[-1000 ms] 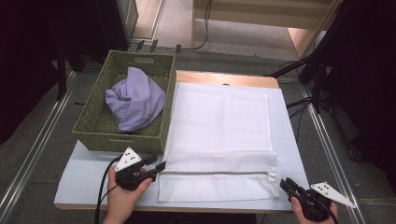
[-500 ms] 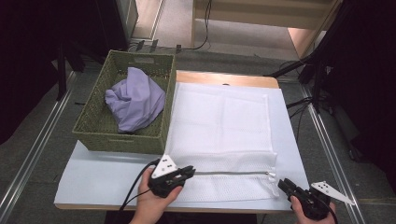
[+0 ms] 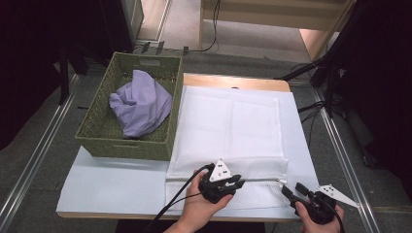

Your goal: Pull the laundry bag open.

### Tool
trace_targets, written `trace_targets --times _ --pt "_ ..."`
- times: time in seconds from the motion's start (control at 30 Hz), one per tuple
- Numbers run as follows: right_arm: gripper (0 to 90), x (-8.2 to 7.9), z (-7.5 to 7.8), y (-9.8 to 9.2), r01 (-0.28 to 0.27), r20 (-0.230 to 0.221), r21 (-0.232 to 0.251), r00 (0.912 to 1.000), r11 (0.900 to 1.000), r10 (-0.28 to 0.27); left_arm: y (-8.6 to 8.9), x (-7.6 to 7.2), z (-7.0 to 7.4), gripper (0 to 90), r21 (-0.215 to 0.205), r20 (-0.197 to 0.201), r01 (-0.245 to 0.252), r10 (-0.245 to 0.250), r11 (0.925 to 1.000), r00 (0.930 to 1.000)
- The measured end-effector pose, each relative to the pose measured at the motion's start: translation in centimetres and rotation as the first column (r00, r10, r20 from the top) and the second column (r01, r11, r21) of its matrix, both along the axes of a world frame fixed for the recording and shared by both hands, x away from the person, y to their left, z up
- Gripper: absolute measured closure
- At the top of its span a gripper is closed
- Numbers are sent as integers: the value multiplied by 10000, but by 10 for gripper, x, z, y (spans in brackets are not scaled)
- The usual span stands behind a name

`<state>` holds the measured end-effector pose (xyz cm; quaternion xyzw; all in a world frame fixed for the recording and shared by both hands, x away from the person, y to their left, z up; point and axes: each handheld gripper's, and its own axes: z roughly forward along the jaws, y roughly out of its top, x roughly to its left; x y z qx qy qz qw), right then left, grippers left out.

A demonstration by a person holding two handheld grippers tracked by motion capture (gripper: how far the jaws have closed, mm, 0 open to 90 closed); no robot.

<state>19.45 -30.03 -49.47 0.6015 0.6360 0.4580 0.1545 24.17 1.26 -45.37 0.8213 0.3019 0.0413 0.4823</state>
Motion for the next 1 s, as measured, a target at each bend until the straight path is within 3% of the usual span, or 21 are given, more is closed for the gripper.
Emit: trace_targets --times 0.1,0.23,0.43,0.63,0.77,0.87,1.0 --pt "265 3 0 7 23 -90 -320 10000 9995 -26 -10 2 -3 759 20 -80 136 -135 9999 9999" --pt "265 7 0 14 32 -89 -914 10000 9958 -40 -23 5 -4 759 41 -88 286 -286 9996 9996" --pt "418 5 0 18 188 30 -1991 9998 9798 -186 -36 10 -1 759 84 -42 386 -386 9992 9992" --pt "576 2 -1 10 165 47 -1925 9999 9812 -159 -49 16 -6 759 72 -112 349 -348 9994 9993" --pt "618 0 1 10 106 -75 -1886 9999 9820 -122 -58 25 -12 759 26 -339 223 -222 9997 9992" --pt "650 0 1 13 84 -150 -1906 9998 9816 -115 -67 27 -14 759 16 -538 402 -401 9992 9977" --pt "717 0 1 14 -165 -244 -1701 9996 9853 126 -84 26 -18 749 371 -612 784 -760 9962 9952"
